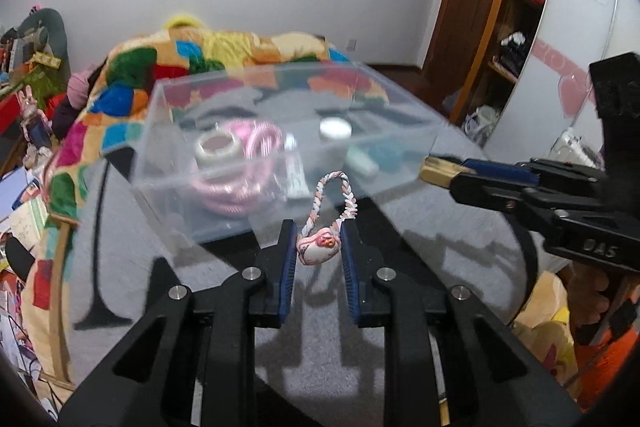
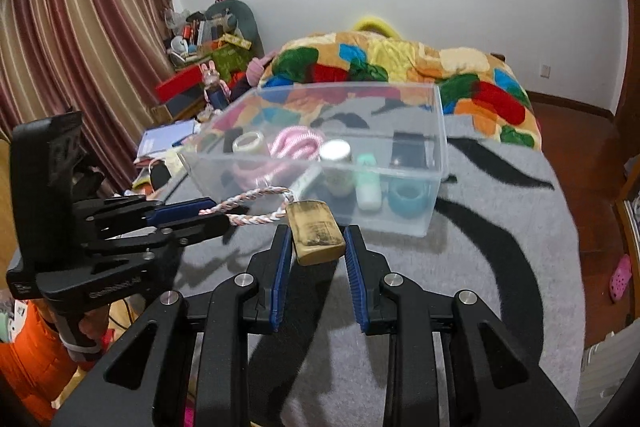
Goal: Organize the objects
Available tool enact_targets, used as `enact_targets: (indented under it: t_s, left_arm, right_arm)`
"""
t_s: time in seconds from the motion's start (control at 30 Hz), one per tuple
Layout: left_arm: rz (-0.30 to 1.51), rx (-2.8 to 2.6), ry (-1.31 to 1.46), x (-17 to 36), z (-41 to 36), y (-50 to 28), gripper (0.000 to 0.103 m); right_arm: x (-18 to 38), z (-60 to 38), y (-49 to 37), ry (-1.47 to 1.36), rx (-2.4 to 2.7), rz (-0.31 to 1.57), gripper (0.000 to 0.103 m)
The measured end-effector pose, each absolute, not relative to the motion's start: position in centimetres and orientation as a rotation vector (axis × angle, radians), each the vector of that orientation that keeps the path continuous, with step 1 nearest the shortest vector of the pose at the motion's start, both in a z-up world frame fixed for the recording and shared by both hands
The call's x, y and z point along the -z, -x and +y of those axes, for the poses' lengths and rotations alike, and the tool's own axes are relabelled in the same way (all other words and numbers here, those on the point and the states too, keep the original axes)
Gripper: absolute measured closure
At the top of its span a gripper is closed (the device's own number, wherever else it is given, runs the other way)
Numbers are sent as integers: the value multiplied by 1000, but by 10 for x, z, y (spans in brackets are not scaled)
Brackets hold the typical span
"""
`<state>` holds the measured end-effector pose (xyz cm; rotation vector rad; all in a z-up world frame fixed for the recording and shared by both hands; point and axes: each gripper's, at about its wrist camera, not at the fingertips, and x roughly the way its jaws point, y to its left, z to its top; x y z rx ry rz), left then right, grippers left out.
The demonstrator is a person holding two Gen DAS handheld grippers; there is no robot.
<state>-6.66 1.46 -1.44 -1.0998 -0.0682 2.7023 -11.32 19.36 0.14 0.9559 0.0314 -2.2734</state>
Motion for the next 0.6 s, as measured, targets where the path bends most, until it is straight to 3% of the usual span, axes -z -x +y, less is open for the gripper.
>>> enact_targets:
  t_s: [0.3, 0.6]
  left_arm:
    - [-124, -2785, 941, -31, 1, 72, 82]
    - [-174, -2817, 927, -39, -13, 110, 82]
  right_arm:
    - [-36, 182, 125, -837, 2350, 41, 79]
    - [-46, 172, 160, -816, 2424, 30, 79]
